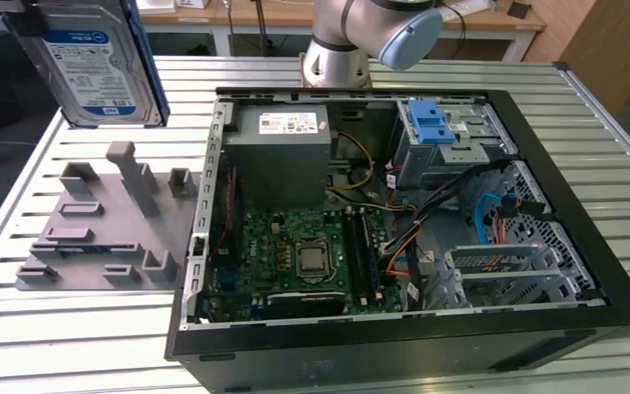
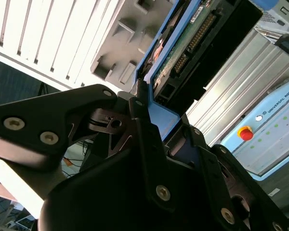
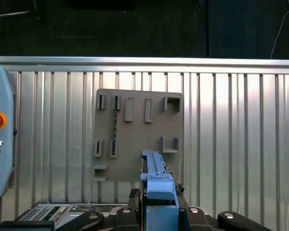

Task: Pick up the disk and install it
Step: 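Pick up the disk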

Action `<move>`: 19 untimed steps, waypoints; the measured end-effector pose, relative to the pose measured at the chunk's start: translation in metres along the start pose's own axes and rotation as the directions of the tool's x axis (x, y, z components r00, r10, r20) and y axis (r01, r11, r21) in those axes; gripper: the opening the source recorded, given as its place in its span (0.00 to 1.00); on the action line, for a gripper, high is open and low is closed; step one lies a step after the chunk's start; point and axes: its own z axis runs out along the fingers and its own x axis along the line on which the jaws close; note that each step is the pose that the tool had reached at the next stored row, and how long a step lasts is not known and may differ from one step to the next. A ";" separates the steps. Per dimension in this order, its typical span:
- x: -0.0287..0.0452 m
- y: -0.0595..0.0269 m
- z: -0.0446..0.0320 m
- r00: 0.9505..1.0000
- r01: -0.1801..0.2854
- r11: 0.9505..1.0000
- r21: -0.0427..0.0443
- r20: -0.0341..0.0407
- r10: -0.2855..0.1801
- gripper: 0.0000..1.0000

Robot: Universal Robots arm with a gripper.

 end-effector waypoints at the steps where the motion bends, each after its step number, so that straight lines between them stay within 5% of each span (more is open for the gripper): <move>1: 0.0000 -0.0043 0.0000 1.000 0.000 1.000 0.000 0.000 0.000 0.36; 11: -0.0003 -0.0411 -0.0001 1.000 0.000 1.000 -0.001 0.000 0.000 0.36; 19: 0.0067 -0.0448 0.0001 1.000 0.000 1.000 -0.001 0.000 0.000 0.36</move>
